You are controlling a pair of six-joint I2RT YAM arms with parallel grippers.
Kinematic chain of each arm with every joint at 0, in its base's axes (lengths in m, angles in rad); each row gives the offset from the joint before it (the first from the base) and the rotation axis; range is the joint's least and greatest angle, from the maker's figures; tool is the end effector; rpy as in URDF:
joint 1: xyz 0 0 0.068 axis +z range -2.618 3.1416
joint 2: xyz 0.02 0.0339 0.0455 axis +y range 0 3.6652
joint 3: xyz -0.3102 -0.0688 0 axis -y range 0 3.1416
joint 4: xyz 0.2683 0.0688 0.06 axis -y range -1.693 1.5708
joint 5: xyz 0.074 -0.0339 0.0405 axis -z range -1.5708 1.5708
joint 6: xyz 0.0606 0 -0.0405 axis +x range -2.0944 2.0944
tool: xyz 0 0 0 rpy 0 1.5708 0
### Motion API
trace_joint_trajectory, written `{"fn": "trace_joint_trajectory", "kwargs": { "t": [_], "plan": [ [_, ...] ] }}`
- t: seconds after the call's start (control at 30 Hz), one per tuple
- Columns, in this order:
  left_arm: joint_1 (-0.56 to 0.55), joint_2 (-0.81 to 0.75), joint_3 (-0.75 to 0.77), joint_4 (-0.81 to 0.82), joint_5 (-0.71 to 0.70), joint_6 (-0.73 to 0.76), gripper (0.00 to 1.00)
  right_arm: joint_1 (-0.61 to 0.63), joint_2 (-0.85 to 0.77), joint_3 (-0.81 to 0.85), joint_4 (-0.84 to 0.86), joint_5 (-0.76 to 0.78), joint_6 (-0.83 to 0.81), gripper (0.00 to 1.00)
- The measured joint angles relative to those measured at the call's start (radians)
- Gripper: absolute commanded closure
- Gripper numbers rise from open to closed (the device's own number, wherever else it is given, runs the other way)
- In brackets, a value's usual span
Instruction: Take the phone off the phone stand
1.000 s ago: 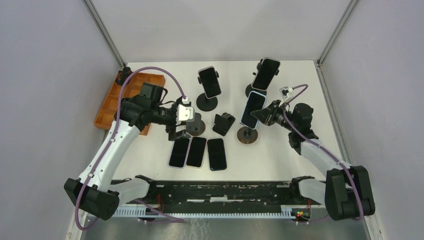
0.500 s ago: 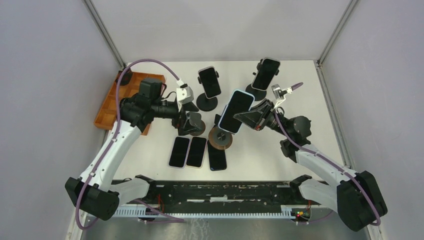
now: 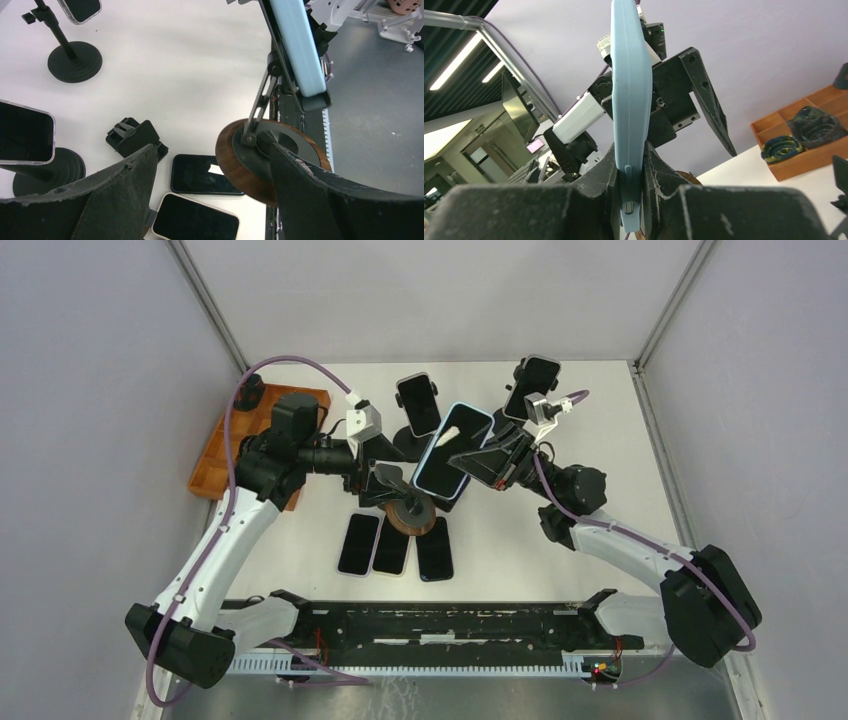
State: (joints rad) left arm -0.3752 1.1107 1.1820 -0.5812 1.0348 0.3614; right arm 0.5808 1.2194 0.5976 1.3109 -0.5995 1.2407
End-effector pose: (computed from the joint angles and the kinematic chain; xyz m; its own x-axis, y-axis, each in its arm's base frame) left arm 0.2016 -0.1354 0.4192 -0.1118 0.2381 -0.9648 0.9887 0.1240 -0.0839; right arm 0.2003 0.1723 0.3761 -0.6007 0.5400 -0.5896 -0.7677 -0.1838 0.6139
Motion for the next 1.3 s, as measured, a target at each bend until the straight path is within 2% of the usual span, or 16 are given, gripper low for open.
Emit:
{"fn": "trace_joint_trajectory", "kwargs": {
  "t": [0.27, 0.5, 0.67, 0.77, 0.8, 0.83, 0.93, 1.0, 1.13, 1.3],
  "plan": [
    [-0.016, 0.0, 0.0, 0.012, 0.029, -0.021, 0.2, 0.042, 0.053, 0.04, 0.013, 0.005, 0.003, 1.0],
    [-0.033, 0.005, 0.0, 0.007, 0.047, -0.021, 0.35, 0.076, 0.1, 0.09, 0.021, 0.021, 0.006, 1.0],
    [-0.033, 0.017, 0.001, -0.018, 0.066, -0.016, 0.61, 0.098, 0.127, 0.108, 0.043, 0.035, 0.014, 1.0],
    [-0.035, 0.018, 0.003, -0.045, 0.078, 0.0, 0.84, 0.097, 0.135, 0.108, 0.045, 0.047, 0.014, 1.0],
    [-0.035, 0.018, 0.005, -0.052, 0.081, 0.006, 0.95, 0.097, 0.137, 0.108, 0.045, 0.051, 0.013, 0.94],
    [-0.037, 0.018, 0.006, -0.059, 0.088, 0.026, 0.98, 0.097, 0.137, 0.108, 0.043, 0.058, 0.014, 0.87],
    [-0.046, 0.016, 0.011, -0.071, 0.101, 0.069, 0.98, 0.098, 0.138, 0.107, 0.042, 0.071, 0.037, 0.77],
    [-0.046, 0.016, 0.016, -0.084, 0.102, 0.09, 0.98, 0.099, 0.139, 0.107, 0.043, 0.074, 0.043, 0.65],
    [-0.045, 0.018, 0.026, -0.129, 0.092, 0.132, 0.98, 0.099, 0.15, 0.107, 0.065, 0.087, 0.068, 0.63],
    [-0.045, 0.017, 0.036, -0.169, 0.078, 0.166, 0.98, 0.091, 0.148, 0.107, 0.062, 0.106, 0.071, 0.68]
  ]
}}
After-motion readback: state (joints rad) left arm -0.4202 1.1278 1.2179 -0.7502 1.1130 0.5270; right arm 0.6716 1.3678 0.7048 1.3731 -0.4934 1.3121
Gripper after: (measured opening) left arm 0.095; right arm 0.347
